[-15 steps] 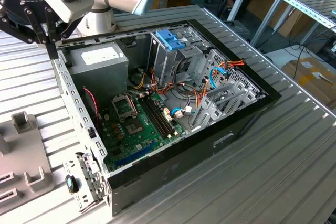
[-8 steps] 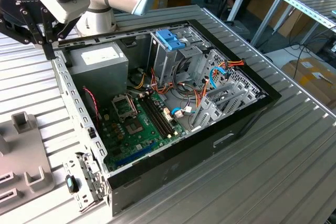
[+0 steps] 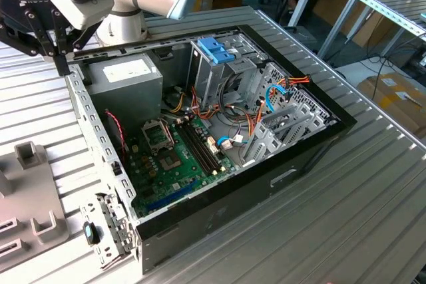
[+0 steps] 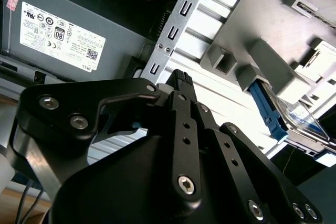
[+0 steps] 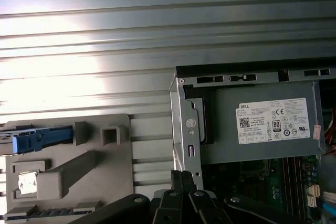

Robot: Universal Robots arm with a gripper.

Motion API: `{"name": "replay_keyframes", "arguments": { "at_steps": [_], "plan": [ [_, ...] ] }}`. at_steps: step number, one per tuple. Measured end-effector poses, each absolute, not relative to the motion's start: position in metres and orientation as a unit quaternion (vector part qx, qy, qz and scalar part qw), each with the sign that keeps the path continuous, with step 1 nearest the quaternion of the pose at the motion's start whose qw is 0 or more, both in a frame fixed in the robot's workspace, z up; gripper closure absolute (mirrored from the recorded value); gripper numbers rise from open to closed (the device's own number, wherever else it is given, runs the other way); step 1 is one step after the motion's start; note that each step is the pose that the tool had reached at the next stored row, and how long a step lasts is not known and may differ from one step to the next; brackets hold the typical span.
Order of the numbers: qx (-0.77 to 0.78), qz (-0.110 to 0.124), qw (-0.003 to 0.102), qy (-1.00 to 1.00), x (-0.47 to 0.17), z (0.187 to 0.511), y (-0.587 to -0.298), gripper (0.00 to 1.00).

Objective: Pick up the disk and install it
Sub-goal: 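Reach for the disk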

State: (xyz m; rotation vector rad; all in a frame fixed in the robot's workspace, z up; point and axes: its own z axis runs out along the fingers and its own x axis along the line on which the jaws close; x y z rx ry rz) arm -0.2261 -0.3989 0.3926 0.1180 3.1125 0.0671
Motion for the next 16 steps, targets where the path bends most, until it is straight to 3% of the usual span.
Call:
{"name": "replay_keyframes", "arguments": {
  "at_steps": [16],
  "plan": [
    [0.038,0.022,0.013,0.999,-0.244,0.393,-0.399,0.89]
  ]
}}
